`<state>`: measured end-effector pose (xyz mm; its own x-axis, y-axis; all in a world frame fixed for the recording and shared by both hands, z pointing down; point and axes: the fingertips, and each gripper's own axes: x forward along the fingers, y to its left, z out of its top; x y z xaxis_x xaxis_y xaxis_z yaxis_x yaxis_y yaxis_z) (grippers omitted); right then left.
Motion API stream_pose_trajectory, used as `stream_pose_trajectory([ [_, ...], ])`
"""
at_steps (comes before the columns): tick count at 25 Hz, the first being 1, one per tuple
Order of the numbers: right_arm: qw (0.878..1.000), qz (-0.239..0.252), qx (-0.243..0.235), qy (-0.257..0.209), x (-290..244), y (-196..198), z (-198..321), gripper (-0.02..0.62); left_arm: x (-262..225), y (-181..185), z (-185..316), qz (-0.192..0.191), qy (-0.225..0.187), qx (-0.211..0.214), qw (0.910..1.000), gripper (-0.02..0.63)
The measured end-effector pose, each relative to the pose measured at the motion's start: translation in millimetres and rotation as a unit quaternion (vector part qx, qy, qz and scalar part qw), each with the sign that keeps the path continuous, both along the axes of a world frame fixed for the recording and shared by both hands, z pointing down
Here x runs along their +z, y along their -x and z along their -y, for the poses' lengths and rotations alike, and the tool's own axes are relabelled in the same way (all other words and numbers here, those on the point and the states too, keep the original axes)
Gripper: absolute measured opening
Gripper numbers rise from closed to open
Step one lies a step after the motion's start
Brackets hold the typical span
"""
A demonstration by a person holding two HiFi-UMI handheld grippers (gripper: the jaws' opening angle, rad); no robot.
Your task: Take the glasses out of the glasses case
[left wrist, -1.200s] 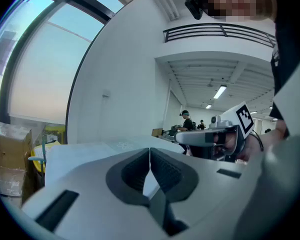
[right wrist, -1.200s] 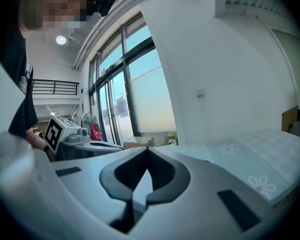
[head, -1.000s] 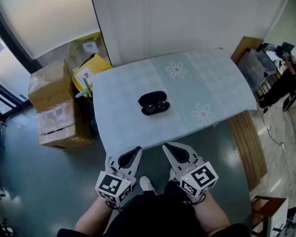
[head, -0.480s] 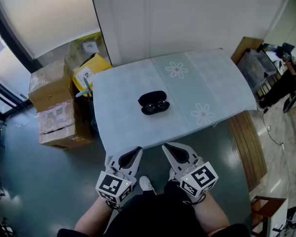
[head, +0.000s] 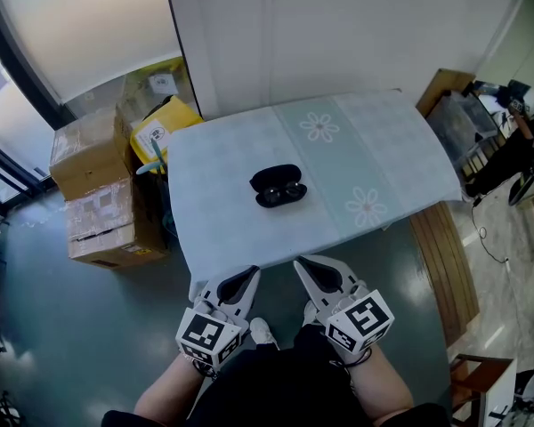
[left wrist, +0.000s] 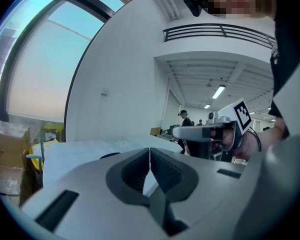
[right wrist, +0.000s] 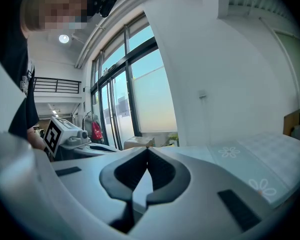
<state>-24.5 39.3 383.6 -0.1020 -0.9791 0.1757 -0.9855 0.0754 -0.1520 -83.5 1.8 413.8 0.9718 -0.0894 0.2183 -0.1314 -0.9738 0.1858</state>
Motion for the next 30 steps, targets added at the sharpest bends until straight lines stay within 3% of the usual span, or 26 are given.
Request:
stream_pose_trajectory([
  [12, 1.000, -0.001, -0.009, -0.003, -1, -15, 20, 0.023, -1, -6, 8, 0.004, -0.009, -0.005, 0.9999, 0.031],
  [21, 0.999, -0.009, -0.050, 0.007, 6, -54, 56, 0.023, 0, -31, 33, 0.009, -0.010, -0.048, 0.9988, 0.031],
  [30, 0.993, -0.007, -0.112, 0.041, 32, -112, 97, 0.023, 15, -80, 54, 0.029, 0.011, -0.103, 0.9942, 0.031],
])
